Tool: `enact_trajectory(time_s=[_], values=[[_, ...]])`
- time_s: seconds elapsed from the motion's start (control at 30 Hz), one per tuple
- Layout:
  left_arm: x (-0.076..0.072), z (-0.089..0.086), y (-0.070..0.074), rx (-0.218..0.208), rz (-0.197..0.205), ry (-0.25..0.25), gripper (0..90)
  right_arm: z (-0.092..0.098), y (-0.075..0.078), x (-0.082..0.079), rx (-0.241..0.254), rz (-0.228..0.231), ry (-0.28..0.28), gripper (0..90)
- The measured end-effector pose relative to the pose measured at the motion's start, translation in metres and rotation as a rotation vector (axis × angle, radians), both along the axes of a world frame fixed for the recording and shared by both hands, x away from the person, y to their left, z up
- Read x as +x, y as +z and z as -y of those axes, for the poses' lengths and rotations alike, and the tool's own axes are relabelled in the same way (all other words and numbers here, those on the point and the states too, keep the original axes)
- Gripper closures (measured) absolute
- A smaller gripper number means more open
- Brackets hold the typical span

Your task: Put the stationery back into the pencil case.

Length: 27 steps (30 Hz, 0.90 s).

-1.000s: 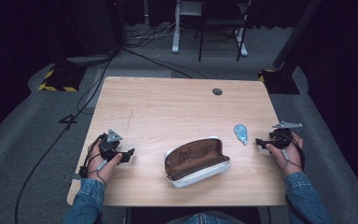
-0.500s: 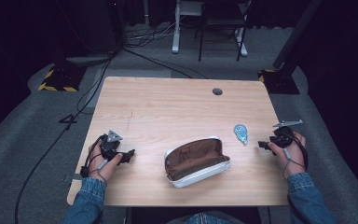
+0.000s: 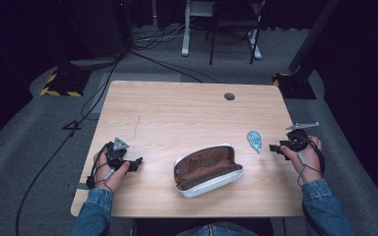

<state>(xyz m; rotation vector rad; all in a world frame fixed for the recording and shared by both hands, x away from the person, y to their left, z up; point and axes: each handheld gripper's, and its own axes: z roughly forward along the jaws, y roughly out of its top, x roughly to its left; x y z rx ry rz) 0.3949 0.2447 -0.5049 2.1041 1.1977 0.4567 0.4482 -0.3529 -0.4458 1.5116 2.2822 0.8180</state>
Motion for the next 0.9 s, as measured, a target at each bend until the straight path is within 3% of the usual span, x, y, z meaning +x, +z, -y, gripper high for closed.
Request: enact_trajectory(time_s=[0.27, 0.9], values=[[0.000, 0.000, 0.000, 0.000, -0.001, 0.002, 14.6, -0.019, -0.001, 0.012, -0.021, 0.019, 0.034, 40.1], [0.000, 0.000, 0.000, 0.001, 0.000, 0.001, 14.6, -0.052, -0.022, 0.035, -0.083, -0.051, 0.051, 39.0]])
